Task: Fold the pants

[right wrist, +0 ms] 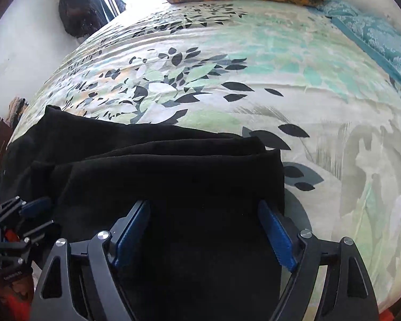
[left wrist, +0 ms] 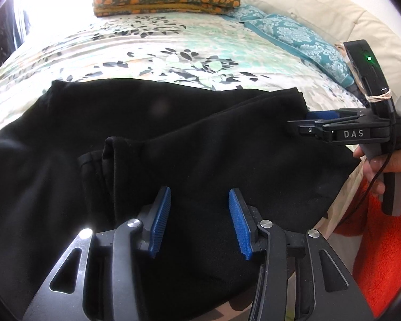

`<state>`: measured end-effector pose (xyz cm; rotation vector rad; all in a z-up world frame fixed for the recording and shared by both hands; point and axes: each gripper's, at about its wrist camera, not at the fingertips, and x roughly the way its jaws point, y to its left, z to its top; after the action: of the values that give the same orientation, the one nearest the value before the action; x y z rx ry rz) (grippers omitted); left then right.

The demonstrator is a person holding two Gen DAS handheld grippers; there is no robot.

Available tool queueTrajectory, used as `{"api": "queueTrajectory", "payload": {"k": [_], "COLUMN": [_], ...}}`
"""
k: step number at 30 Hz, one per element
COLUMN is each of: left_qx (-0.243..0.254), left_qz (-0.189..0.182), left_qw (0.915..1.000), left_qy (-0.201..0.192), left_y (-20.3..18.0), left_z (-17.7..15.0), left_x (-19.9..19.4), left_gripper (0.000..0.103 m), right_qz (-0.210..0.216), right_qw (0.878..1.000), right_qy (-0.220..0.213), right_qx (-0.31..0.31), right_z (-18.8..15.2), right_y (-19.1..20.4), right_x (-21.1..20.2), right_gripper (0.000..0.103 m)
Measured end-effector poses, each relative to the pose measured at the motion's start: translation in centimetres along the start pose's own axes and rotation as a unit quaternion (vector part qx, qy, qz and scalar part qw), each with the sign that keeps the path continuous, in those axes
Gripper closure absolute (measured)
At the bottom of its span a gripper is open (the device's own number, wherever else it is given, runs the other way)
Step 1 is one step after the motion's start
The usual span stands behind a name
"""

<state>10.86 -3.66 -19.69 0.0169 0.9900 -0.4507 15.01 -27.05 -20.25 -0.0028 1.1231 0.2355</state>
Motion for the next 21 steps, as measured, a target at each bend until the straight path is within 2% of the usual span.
{"api": "queueTrajectory", "payload": {"k": [1,4,6,7,9,10,11,13,16,17,19,21], "left_qx": [-0.001,-0.002,-0.004,-0.005,-0.007,-0.006,-0.004,-0.004,-0.011,-0.012,-0.012,-0.008], "left_qz": [-0.002,-0.007,-0.01,-0.011,-0.012,-0.011,-0.01,-0.011,-0.017,-0.016,-0.013,-0.01], "left_qw": [1.0,1.0,0.9999,0.9999,0.9999,0.9999,0.9999,0.9999,0.9998,0.9998,0.9998,0.9999], "left_qy": [-0.001,-0.001,-0.001,-0.002,-0.003,-0.002,-0.002,-0.002,-0.002,-0.002,-0.002,-0.003], "left_y": [0.0,0.1,0.2,0.2,0.2,0.2,0.1,0.2,0.3,0.3,0.2,0.0], "left_z": [-0.1,0.0,0.0,0.0,0.0,-0.1,0.0,0.0,0.0,0.0,0.0,0.0], "left_x": [0.0,0.0,0.0,0.0,0.0,0.0,0.0,0.0,-0.1,0.0,0.0,0.0], "left_gripper": [0.056,0.056,0.056,0.056,0.056,0.056,0.056,0.056,0.056,0.056,0.056,0.056], "right_qz": [0.0,0.036,0.026,0.021,0.007,0.006,0.004,0.001,-0.018,-0.027,-0.035,-0.017], "right_qw": [1.0,0.998,0.998,0.998,1.0,1.0,1.0,1.0,0.995,0.993,0.993,0.99], "right_qy": [-0.008,-0.045,-0.051,-0.047,-0.005,0.002,-0.018,-0.022,-0.092,-0.098,-0.065,0.008], "right_qx": [0.005,0.024,0.023,0.022,0.015,0.011,0.009,0.01,0.041,0.058,0.097,0.142], "right_z": [-0.2,-1.4,-3.4,-4.6,-7.1,-8.0,-8.3,-7.4,-7.2,-7.3,-7.9,-9.0], "right_y": [0.2,1.3,2.6,3.1,3.6,3.7,3.8,3.7,2.3,1.6,-0.2,-2.1], "right_x": [-1.0,-5.0,-6.5,-6.4,-4.3,-3.3,-3.8,-5.2,-8.4,-8.7,-7.3,-4.3], "right_gripper": [0.02,0.02,0.02,0.02,0.017,0.017,0.017,0.017,0.017,0.017,0.012,0.012]}}
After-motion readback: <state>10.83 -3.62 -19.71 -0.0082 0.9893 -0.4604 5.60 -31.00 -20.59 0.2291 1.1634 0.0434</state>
